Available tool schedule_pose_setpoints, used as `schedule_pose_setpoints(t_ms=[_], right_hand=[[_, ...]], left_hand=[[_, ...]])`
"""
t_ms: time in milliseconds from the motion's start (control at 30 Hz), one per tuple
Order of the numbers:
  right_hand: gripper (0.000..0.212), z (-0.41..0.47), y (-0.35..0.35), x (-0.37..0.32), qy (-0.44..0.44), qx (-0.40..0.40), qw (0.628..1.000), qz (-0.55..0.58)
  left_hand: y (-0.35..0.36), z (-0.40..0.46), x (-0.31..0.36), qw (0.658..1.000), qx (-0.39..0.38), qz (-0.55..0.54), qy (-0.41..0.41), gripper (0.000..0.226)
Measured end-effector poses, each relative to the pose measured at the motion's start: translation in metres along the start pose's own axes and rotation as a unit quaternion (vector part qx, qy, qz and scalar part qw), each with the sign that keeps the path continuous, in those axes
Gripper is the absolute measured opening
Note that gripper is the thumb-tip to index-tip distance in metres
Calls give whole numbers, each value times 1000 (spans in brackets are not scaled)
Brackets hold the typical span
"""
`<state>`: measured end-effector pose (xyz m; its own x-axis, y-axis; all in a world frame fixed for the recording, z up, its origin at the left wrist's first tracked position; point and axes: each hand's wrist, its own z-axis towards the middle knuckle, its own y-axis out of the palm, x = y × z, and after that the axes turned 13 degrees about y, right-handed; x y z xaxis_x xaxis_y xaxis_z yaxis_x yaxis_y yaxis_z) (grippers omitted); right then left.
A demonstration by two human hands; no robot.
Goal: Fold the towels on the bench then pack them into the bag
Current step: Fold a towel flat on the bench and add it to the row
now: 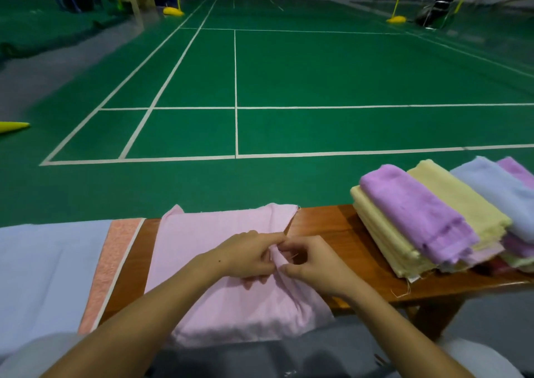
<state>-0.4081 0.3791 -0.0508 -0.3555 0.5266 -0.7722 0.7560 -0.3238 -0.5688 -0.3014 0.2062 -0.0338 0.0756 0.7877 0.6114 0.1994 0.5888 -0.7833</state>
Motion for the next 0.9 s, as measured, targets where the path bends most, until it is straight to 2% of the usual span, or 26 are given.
schedule_pose_setpoints(t_ms=[133,200,300,400,500,567,767,900], right_hand=[[40,-9,-9,8,30,8,998,59],[38,-17,-14,16,68,-2,996,54],[27,-35,-22,23,101,-74,992,31],[20,-51,-25,25,90,-113,989,34],[16,-57,-26,29,69,-118,990,35],[14,-55,-26,32,63,-110,991,41],[10,-24,-20,33,7,21,999,41],[15,3,-4,15,-9,49,992,118]], left_hand=[[-3,1,-4,999,10,35,-2,7],[-5,0,-7,998,38,41,-10,5],[-9,-3,-12,997,73,25,-20,5],[-11,-9,-16,995,98,-12,-21,10],[-12,-15,-18,990,135,-31,-8,10],[-13,-20,-17,987,152,-62,1,12],[-24,-39,-11,965,198,-171,-1,14],[-29,-56,-13,940,229,-252,5,26]])
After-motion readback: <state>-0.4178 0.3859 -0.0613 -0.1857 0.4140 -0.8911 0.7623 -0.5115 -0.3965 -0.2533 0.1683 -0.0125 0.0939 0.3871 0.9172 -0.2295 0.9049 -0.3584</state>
